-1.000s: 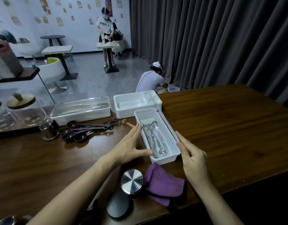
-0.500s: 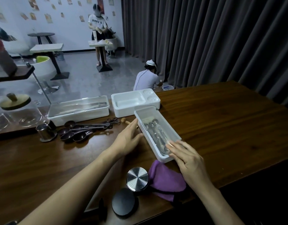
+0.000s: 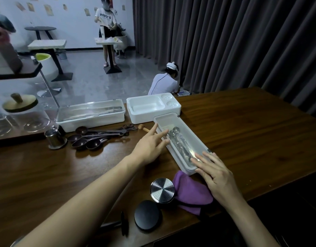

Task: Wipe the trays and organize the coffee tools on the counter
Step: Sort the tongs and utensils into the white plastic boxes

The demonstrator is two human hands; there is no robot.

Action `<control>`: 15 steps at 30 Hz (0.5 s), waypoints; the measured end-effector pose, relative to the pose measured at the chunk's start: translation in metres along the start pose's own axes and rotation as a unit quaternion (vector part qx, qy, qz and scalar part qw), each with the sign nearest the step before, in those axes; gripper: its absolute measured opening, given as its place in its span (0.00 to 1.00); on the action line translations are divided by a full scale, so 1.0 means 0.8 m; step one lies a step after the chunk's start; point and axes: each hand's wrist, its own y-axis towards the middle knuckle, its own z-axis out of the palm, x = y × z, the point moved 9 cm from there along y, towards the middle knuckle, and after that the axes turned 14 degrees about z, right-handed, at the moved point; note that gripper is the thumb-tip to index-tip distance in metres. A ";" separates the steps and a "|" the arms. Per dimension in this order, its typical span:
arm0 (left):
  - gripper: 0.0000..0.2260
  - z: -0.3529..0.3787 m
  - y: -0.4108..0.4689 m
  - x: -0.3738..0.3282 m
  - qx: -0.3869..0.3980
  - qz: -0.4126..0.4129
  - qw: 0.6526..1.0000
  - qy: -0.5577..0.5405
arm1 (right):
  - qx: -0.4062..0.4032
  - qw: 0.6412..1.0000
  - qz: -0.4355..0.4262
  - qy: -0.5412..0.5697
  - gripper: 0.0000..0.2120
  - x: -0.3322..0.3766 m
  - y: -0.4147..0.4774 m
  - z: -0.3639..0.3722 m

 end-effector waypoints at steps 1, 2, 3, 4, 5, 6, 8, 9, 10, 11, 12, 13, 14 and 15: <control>0.23 -0.001 -0.001 0.001 -0.001 0.004 1.000 0.004 | 0.007 1.000 0.009 0.002 0.18 -0.001 -0.001 0.000; 0.23 -0.002 -0.002 0.000 0.000 0.011 1.000 0.011 | 0.014 1.000 0.022 0.003 0.20 -0.003 -0.002 -0.001; 0.24 -0.003 -0.004 -0.001 0.004 0.017 1.000 0.024 | 0.016 0.999 0.036 0.006 0.22 -0.006 -0.004 -0.001; 0.24 -0.004 -0.006 -0.004 0.012 0.023 0.999 0.041 | 0.013 0.998 0.052 0.011 0.24 -0.010 -0.005 -0.004; 0.23 -0.005 -0.008 -0.007 0.020 0.030 0.997 0.065 | 0.005 0.998 0.068 0.016 0.25 -0.014 -0.006 -0.007; 0.23 -0.005 -0.010 -0.012 0.030 0.039 0.995 0.092 | -0.005 0.996 0.083 0.020 0.26 -0.019 -0.006 -0.011; 0.22 -0.002 -0.014 -0.022 0.051 0.061 0.986 0.145 | -0.022 0.994 0.103 0.020 0.23 -0.026 -0.008 -0.019; 0.22 0.000 -0.015 -0.027 0.061 0.070 0.982 0.164 | -0.028 0.993 0.113 0.020 0.20 -0.030 -0.010 -0.023; 0.21 0.001 -0.016 -0.032 0.069 0.079 0.979 0.177 | -0.031 0.992 0.123 0.020 0.20 -0.035 -0.011 -0.026; 0.21 0.000 -0.017 -0.038 0.075 0.086 0.977 0.183 | -0.034 0.991 0.129 0.020 0.20 -0.038 -0.012 -0.028; 0.20 0.000 -0.016 -0.041 0.078 0.092 0.975 0.186 | -0.036 0.990 0.132 0.020 0.20 -0.040 -0.014 -0.031; 0.20 -0.002 -0.016 -0.045 0.078 0.098 0.974 0.189 | -0.037 0.990 0.132 0.025 0.19 -0.044 -0.013 -0.033; 0.20 -0.004 -0.014 -0.047 0.073 0.104 0.973 0.192 | -0.034 0.990 0.134 0.035 0.18 -0.049 -0.012 -0.035; 0.20 -0.005 -0.014 -0.049 0.065 0.110 0.972 0.196 | -0.030 0.989 0.138 0.049 0.17 -0.057 -0.009 -0.037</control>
